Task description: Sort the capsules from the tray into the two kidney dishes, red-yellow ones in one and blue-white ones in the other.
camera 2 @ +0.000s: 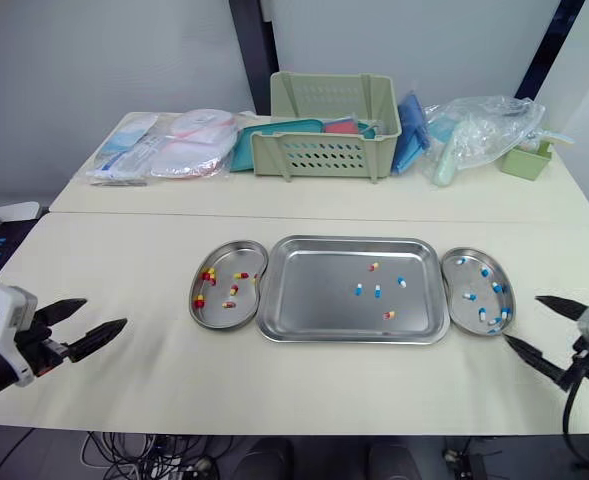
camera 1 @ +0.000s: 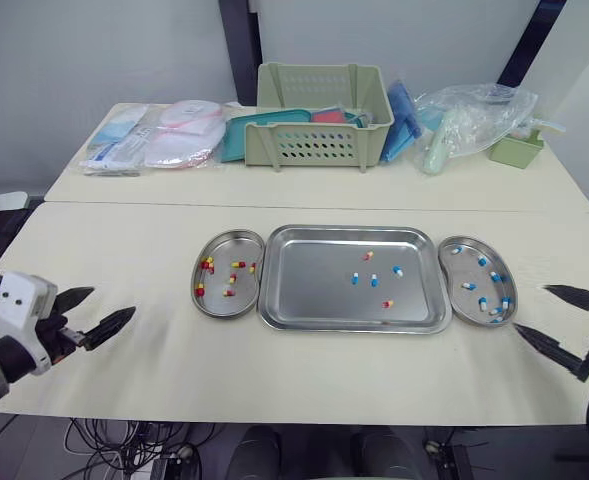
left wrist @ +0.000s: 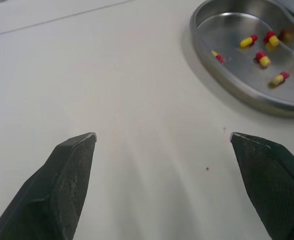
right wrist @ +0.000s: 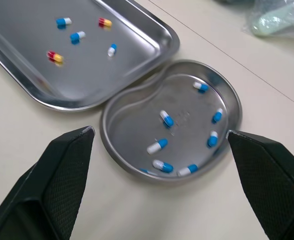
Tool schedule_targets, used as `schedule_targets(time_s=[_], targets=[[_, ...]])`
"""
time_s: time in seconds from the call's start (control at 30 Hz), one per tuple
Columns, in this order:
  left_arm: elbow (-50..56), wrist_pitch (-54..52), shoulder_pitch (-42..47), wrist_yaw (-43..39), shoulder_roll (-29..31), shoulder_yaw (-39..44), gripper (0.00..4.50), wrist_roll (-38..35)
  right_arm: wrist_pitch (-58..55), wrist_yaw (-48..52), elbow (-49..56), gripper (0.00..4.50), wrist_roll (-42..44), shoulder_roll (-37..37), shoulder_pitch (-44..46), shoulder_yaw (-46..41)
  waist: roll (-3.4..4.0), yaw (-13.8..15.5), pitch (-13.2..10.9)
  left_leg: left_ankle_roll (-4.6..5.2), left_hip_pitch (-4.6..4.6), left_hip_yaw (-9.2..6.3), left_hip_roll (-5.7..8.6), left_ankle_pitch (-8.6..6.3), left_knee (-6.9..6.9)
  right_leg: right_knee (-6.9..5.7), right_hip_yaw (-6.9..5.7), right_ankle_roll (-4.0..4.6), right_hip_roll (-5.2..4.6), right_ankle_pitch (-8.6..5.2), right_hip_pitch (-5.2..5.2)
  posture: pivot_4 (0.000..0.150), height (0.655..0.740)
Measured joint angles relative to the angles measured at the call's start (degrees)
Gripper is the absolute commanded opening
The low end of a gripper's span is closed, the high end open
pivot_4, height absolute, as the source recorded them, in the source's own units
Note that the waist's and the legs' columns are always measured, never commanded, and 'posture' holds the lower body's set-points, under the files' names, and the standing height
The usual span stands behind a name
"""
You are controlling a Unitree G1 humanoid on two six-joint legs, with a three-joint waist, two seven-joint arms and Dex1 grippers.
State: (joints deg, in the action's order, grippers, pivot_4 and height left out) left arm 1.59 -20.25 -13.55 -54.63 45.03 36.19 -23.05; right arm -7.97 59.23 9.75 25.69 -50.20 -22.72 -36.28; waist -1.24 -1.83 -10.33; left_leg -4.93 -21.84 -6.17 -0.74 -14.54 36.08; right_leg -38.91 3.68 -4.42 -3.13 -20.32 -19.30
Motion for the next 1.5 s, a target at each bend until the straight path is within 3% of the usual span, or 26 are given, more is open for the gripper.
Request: schedule_targets(time_s=[0.23, 0.5, 0.77, 1.0, 1.17, 1.3, 1.5], targets=[[-2.9, 5.9, -4.0, -0.1, -0.3, 0.3, 4.46, 0.6, 0.2, 2.1, -6.8, 4.50, -2.0, -2.1, -0.1, -1.9, -0.01, 0.0, 0.0, 0.00, 0.00, 0.01, 0.00, 0.00, 0.00, -0.01, 0.01, 0.00, 0.00, 0.00, 0.00, 0.150, 0.7400], [6.1, 4.2, -8.7, -4.0, -0.6, -0.8, 4.46, -3.3, 0.2, 3.4, -7.8, 4.50, -2.7, -2.5, -0.1, -2.1, 0.00, 0.0, 0.0, 0.00, -0.01, 0.03, -0.01, 0.00, 0.00, -0.01, 0.03, 0.00, 0.00, 0.00, 0.01, 0.150, 0.7400], [23.2, 3.6, -10.8, -8.4, -5.7, -12.8, 4.46, -9.4, 0.6, 3.9, -7.2, 4.50, -3.2, -0.6, -4.9, -3.7, 0.02, 0.1, 0.0, -0.01, 0.00, 0.05, -0.01, 0.00, 0.00, 0.01, 0.05, 0.00, 0.00, 0.00, 0.03, 0.150, 0.7400], [25.3, 8.3, -7.1, -6.9, -10.3, -22.8, 4.46, -6.9, 0.6, 3.8, -4.4, 4.50, -3.2, 0.8, -8.2, -5.3, 0.20, 0.0, 0.1, -0.01, 0.02, 0.07, 0.01, 0.00, 0.00, 0.02, 0.07, 0.00, 0.01, 0.00, 0.04, 0.150, 0.7400], [24.8, 9.8, -5.9, -5.5, -11.2, -25.3, 4.46, -5.8, 0.9, 4.4, -2.6, 4.50, -4.0, 1.0, -10.7, -5.9, 0.20, 0.0, 0.1, -0.01, 0.02, 0.08, 0.01, 0.00, 0.00, 0.02, 0.08, -0.01, 0.01, 0.00, 0.05, 0.150, 0.7400], [24.5, 10.7, -5.0, -4.7, -11.6, -27.0, 4.46, -5.5, -0.5, 5.4, 1.7, 4.50, -3.5, 1.2, -12.9, -5.9, 0.22, 0.0, 0.1, -0.01, 0.01, 0.05, 0.01, 0.00, 0.00, 0.02, 0.06, -0.01, 0.01, 0.00, 0.05, 0.150, 0.7400], [23.1, 12.3, -4.1, -4.1, -12.4, -28.3, 4.46, -4.9, -7.3, 4.1, 18.6, 4.50, 1.1, 1.3, -12.0, -1.2, 0.23, 0.0, 0.1, -0.01, 0.01, 0.02, 0.00, 0.00, 0.01, 0.02, 0.04, -0.01, 0.03, 0.00, 0.05, 0.150, 0.7400]])
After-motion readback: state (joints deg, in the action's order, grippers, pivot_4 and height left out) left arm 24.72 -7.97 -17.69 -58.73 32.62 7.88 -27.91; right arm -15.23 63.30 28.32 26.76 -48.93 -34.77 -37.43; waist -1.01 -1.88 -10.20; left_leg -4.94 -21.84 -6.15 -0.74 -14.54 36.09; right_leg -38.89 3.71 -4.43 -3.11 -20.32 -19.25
